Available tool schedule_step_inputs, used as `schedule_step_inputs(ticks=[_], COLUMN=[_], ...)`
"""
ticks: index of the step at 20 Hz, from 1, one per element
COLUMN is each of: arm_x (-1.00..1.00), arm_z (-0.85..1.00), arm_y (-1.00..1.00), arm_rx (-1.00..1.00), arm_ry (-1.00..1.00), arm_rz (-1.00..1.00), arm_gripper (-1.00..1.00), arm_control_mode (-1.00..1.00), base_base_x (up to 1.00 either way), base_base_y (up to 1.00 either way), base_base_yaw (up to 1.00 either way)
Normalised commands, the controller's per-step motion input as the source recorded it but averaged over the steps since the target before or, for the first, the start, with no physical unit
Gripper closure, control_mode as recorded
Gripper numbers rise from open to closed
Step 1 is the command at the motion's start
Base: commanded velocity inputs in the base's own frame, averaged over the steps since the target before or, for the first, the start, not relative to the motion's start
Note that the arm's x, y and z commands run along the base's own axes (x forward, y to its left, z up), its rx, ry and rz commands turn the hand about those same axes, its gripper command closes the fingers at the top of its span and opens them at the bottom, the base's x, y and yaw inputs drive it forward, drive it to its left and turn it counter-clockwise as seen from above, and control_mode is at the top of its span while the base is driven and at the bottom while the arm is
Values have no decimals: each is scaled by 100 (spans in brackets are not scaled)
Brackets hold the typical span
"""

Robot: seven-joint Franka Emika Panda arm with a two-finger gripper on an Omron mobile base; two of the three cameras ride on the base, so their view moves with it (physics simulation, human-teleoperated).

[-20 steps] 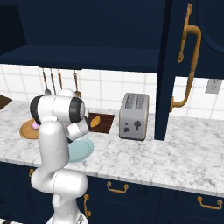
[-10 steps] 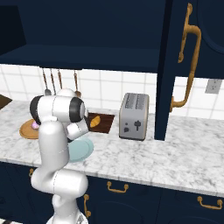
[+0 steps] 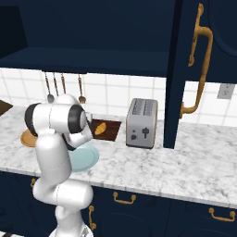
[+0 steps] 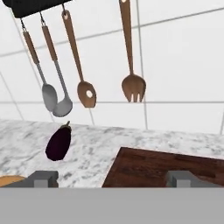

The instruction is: From the different types of pastries on the counter, select a croissant and place it on the cutting board. Then retrieve a jar of jam from the cabinet and place it alongside the croissant on the cutting board.

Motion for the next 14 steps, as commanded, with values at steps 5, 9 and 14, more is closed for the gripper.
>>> schedule_step_inputs(ticks=[5, 9, 14], arm_x=[-53, -48, -7], arm_z=[49, 71, 30], arm_y=[-19, -28, -3], arm_rx=[9, 12, 11], arm_ry=[3, 17, 7], arm_rz=[-2, -9, -11], arm_gripper=[-100, -100, -100], arm_control_mode=[-100, -100, -100], base_base_x=[0, 0, 0], base_base_y=[0, 0, 0], base_base_yaw=[0, 0, 0])
